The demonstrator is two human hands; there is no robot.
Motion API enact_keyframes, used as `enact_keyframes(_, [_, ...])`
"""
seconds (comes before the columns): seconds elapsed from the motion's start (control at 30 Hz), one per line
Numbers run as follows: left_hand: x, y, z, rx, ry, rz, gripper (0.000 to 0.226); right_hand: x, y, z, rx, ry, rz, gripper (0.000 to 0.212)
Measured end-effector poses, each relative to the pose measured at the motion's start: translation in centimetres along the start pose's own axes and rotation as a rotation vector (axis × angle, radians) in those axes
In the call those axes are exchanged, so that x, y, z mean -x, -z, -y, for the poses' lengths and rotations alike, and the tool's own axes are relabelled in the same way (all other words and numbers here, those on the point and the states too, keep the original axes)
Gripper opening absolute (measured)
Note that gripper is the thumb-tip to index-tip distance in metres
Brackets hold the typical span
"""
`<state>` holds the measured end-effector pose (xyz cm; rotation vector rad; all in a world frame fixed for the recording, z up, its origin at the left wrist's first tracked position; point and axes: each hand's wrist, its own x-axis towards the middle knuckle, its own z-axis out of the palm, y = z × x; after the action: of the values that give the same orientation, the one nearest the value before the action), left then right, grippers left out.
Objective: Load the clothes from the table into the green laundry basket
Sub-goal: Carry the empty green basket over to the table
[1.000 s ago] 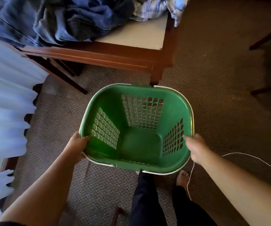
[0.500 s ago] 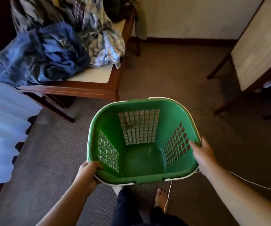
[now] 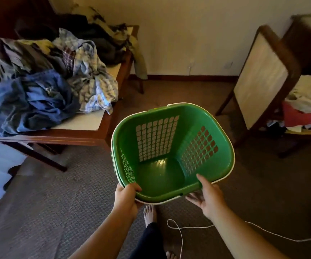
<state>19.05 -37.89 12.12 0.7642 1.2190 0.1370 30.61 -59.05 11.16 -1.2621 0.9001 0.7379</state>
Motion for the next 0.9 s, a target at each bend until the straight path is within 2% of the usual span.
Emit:
enact_keyframes(0.17, [-3.8, -3.7, -2.1, 0.027, 0.022, 0.075, 0.06, -2.9, -5.1, 4.9, -0.015, -0.022, 0.011, 0.04])
enact_keyframes(0.3, [-7.7, -6.7, -5.3, -0.043, 0.069, 0.136, 0.053, -5.9, -8.3, 9.9, 0.002, -0.04, -0.017, 0.03])
enact_keyframes(0.4, [-9.9, -9.3, -7.9, -0.028, 0.097, 0.154, 0.044, -8.8, -10.4, 13.3, 0.02, -0.009, -0.075, 0.046])
enact_keyframes(0.47, [-11.9, -11.0, -9.3, 0.005, 0.13, 0.166, 0.049, -10.9, -12.0, 15.3, 0.041, 0.02, -0.09, 0.053])
enact_keyframes(0.6, [-14.9, -13.5, -11.4, 0.035, 0.159, 0.133, 0.054, -11.9, -15.8, 19.4, 0.077, 0.026, -0.087, 0.051])
enact_keyframes(0.73, [-17.6, -16.1, -13.3, -0.001, 0.18, 0.089, 0.05, -14.2, -19.1, 23.6, 0.185, 0.013, -0.052, 0.027])
enact_keyframes(0.9, [-20.9, -20.1, -13.9, 0.119, 0.228, -0.042, 0.043, -19.9, -22.5, 28.2, 0.347, -0.027, 0.02, 0.044])
